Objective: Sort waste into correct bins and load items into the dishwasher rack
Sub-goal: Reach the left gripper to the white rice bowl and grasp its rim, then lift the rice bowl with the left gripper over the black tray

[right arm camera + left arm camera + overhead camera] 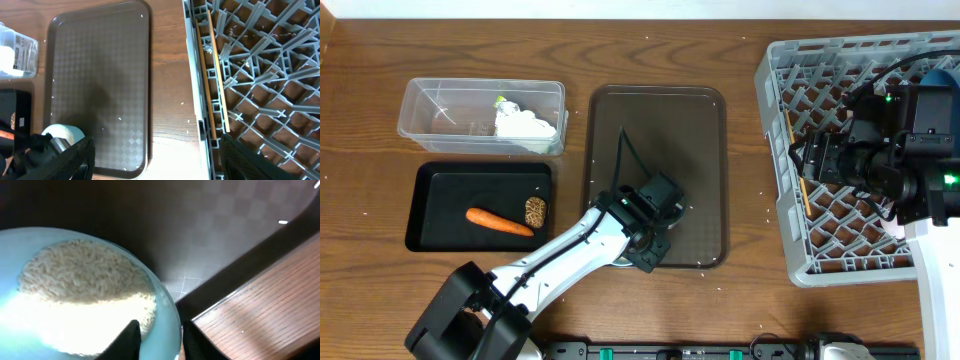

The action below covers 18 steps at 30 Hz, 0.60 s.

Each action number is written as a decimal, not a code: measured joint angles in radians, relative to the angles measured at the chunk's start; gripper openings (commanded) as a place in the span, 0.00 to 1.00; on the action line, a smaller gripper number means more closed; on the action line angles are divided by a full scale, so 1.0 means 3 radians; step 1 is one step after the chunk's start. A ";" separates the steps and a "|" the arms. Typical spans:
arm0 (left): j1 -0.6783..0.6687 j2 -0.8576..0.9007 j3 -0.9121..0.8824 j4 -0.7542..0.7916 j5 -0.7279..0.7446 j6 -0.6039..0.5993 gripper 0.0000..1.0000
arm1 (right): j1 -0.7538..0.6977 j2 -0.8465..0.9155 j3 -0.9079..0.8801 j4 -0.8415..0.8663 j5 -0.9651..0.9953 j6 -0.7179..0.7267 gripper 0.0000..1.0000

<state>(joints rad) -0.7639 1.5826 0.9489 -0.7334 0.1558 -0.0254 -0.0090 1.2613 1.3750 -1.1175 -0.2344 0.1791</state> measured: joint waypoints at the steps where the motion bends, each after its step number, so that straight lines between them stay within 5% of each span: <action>1: 0.0000 0.0000 0.0000 -0.0001 0.0006 0.0001 0.31 | 0.0000 0.0000 0.0000 0.0001 0.0000 -0.0001 0.73; 6: 0.0000 0.0000 0.0000 0.0001 0.0169 0.0000 0.30 | 0.0000 0.0000 0.0000 0.0000 0.0000 -0.0001 0.73; 11: 0.0000 0.0001 0.0000 0.0045 0.0219 0.0015 0.12 | 0.0000 0.0000 0.0000 0.0001 -0.0001 0.0000 0.73; 18: 0.0000 0.0151 -0.0056 0.0113 0.0247 0.0029 0.14 | 0.0000 0.0000 0.0000 0.0000 0.0000 -0.0001 0.73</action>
<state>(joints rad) -0.7639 1.6279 0.9321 -0.6994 0.2298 -0.0166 -0.0090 1.2613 1.3750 -1.1175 -0.2344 0.1787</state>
